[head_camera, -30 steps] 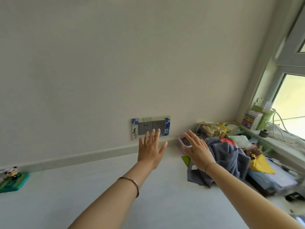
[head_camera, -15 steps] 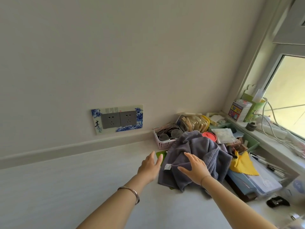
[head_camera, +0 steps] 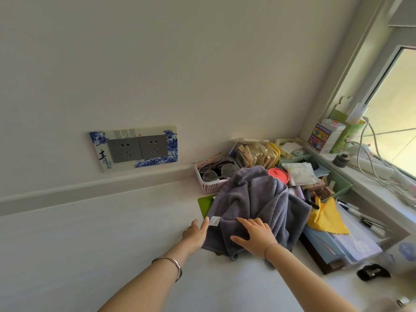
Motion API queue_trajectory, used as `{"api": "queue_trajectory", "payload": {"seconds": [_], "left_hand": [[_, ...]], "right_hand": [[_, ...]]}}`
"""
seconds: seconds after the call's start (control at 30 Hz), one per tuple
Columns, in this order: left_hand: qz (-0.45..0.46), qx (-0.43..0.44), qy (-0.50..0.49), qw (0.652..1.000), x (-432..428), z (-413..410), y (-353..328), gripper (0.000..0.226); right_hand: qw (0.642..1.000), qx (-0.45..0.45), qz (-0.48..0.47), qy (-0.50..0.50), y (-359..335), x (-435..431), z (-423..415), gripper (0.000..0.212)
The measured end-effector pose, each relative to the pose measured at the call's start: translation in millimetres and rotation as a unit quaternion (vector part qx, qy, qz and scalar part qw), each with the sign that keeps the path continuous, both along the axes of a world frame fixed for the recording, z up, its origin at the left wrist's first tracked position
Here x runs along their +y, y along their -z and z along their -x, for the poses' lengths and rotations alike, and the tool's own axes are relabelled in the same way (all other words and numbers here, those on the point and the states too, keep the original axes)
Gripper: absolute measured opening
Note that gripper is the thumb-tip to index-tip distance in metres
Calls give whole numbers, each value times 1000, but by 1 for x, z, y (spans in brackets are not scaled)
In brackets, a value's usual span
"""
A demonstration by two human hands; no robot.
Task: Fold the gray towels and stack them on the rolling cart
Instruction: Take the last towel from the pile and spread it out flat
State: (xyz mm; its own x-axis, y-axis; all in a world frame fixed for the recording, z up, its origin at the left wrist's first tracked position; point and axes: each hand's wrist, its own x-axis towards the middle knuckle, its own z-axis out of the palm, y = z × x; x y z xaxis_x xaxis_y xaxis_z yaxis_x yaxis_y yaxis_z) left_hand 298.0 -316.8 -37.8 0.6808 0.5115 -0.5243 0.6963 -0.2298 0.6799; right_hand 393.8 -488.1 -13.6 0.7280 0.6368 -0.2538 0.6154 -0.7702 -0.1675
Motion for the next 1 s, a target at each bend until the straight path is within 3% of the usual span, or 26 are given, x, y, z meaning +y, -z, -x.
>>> {"api": "queue_trajectory", "payload": {"seconds": [0.1, 0.17, 0.27, 0.33, 0.43, 0.6, 0.8, 0.9, 1.0], "left_hand": [[-1, 13, -28, 1000, 2, -9, 6, 64], [30, -5, -42, 999, 4, -16, 10, 61], [72, -12, -33, 997, 4, -26, 11, 62], [56, 3, -23, 998, 4, -34, 8, 65], [-28, 11, -13, 999, 7, -44, 0, 56], [-16, 22, -2, 1000, 12, -65, -6, 58], [0, 55, -14, 998, 14, -81, -2, 63], [-2, 42, -16, 999, 16, -86, -2, 61], [-4, 20, -17, 1000, 15, -86, 0, 55]], "right_hand": [[1000, 25, 4, -10, 1, 1, -4, 63], [998, 30, -59, -16, -5, 3, -11, 57], [978, -53, -199, -13, -23, 9, -31, 49], [967, -99, -235, 12, -37, 17, -52, 54], [964, -84, -243, 58, -53, 32, -85, 69], [970, -21, -182, 159, -62, 49, -137, 86], [973, 45, -116, 197, -45, 55, -162, 105], [965, 61, -138, 215, -37, 53, -163, 103], [977, 24, -94, 191, -30, 50, -161, 94]]}}
